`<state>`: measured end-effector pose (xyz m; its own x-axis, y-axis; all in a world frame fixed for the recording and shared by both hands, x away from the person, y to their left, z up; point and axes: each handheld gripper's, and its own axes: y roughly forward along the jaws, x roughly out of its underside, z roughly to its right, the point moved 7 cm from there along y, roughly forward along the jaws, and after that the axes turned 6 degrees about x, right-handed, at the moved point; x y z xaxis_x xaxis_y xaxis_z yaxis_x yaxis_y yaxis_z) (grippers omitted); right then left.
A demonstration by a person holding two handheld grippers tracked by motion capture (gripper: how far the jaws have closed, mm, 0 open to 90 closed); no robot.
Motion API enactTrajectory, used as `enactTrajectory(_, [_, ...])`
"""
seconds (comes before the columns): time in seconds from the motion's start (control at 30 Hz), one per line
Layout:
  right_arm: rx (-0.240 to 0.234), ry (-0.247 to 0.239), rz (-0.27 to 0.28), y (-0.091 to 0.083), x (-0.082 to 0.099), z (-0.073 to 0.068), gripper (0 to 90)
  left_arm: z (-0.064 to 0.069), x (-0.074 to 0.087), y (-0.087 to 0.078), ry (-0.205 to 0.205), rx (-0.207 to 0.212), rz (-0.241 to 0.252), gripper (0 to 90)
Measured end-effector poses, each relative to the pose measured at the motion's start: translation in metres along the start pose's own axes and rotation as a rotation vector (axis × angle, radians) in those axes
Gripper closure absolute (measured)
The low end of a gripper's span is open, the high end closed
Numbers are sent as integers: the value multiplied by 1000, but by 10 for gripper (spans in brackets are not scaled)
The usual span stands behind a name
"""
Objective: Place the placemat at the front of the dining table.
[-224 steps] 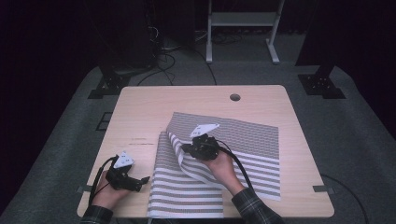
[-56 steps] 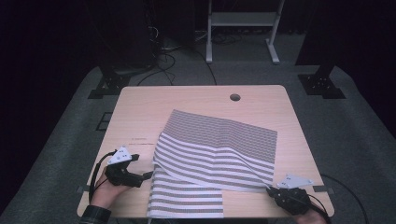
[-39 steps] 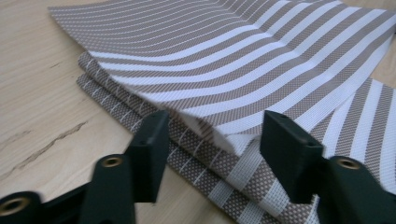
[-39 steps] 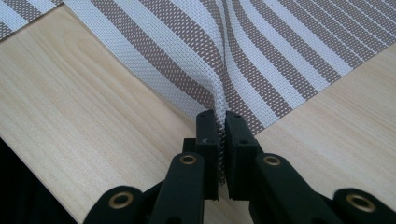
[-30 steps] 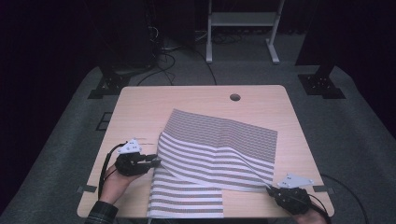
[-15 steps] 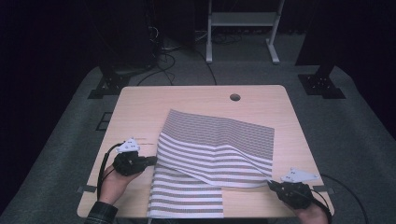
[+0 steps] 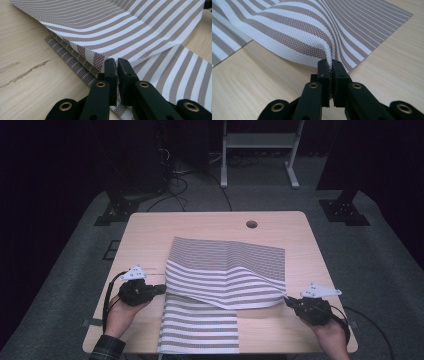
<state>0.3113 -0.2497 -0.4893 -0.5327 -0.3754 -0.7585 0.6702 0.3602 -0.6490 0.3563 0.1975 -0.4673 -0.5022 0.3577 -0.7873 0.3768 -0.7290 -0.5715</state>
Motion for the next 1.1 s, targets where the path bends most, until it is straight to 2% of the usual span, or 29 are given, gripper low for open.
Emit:
enactTrajectory(0.13, [-3,17,10,8,-11,7,862,-5,-6,1,-1,-7,8,866])
enactTrajectory(0.27, [8,15,24,13,-24,14,861,-11,-10,2,-20,-4,19,866])
enactTrajectory(0.47, [23,10,35,22,-37,21,862,-19,-19,3,-13,-32,29,867])
enactTrajectory(0.63, [36,8,39,32,-51,27,862,-31,-21,7,-43,-29,51,867])
enactTrajectory(0.83, [52,14,51,42,-65,34,862,-43,-32,9,-39,-40,74,867])
enactTrajectory(0.93, [56,14,40,47,-70,36,864,-51,-33,12,-50,-41,60,871])
enactTrajectory(1.1, [51,32,49,55,-78,41,864,-61,-41,14,-55,-48,70,873])
